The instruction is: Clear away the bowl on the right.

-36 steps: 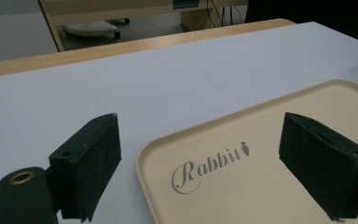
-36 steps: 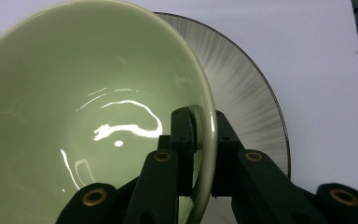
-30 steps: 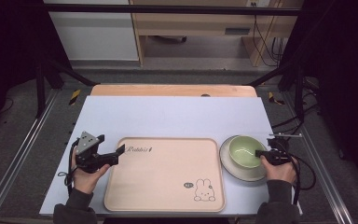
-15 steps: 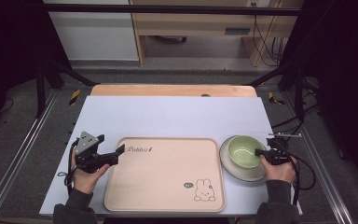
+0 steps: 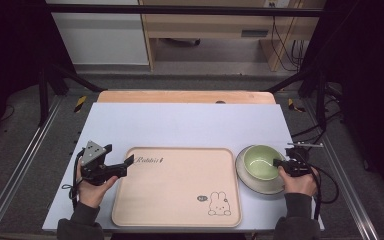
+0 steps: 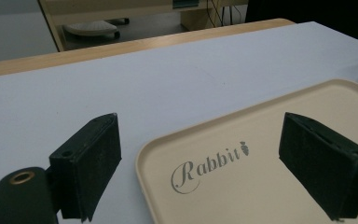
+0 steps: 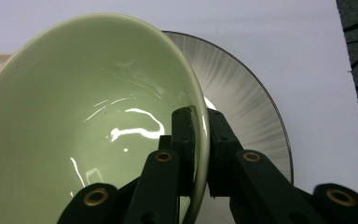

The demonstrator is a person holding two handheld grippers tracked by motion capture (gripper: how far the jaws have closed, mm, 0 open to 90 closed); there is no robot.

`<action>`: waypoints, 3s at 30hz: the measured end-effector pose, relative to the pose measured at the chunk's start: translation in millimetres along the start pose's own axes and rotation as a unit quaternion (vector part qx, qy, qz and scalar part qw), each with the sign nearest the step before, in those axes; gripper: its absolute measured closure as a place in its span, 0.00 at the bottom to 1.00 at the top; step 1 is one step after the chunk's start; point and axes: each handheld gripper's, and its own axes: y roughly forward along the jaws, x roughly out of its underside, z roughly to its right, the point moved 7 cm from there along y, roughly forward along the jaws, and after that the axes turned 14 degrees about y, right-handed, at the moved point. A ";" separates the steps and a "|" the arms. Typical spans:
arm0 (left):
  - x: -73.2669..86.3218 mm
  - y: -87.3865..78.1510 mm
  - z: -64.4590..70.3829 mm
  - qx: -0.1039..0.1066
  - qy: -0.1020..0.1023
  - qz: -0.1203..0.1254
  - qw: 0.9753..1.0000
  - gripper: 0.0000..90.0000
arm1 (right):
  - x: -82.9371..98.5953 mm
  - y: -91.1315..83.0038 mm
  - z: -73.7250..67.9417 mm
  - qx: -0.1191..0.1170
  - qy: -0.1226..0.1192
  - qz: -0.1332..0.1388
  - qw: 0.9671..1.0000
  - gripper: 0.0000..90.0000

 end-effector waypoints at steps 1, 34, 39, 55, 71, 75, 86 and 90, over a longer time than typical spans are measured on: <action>-0.3 -0.2 0.1 0.000 0.000 0.001 1.000 0.14 | -0.2 0.1 1.1 0.001 -0.007 0.002 1.000 0.93; -1.4 -1.0 0.9 0.000 0.002 0.002 1.000 0.14 | -3.6 -16.3 -12.6 -0.014 -0.030 0.021 0.999 0.92; -1.5 -1.2 1.0 0.000 0.002 0.003 1.000 0.14 | -4.5 -20.7 -17.8 -0.021 -0.039 0.027 0.999 0.92; -1.8 -0.9 2.2 0.002 0.003 0.004 1.000 0.14 | -3.3 -30.8 -37.2 -0.041 -0.051 0.029 0.997 0.92; -1.8 -0.6 3.5 0.003 0.005 0.002 1.000 0.14 | -0.5 -41.0 -63.2 -0.069 -0.087 0.035 0.993 0.92; -1.7 -0.2 4.2 0.004 0.008 0.001 1.000 0.14 | 1.0 -42.3 -69.5 -0.081 -0.090 0.030 0.992 0.92; -2.0 -0.1 4.9 0.004 0.008 0.002 1.000 0.14 | 3.4 -45.6 -84.9 -0.105 -0.104 0.029 0.989 0.92; -1.5 0.1 4.2 0.003 0.008 0.001 1.000 0.14 | 5.2 -45.4 -91.8 -0.106 -0.114 0.028 0.987 0.92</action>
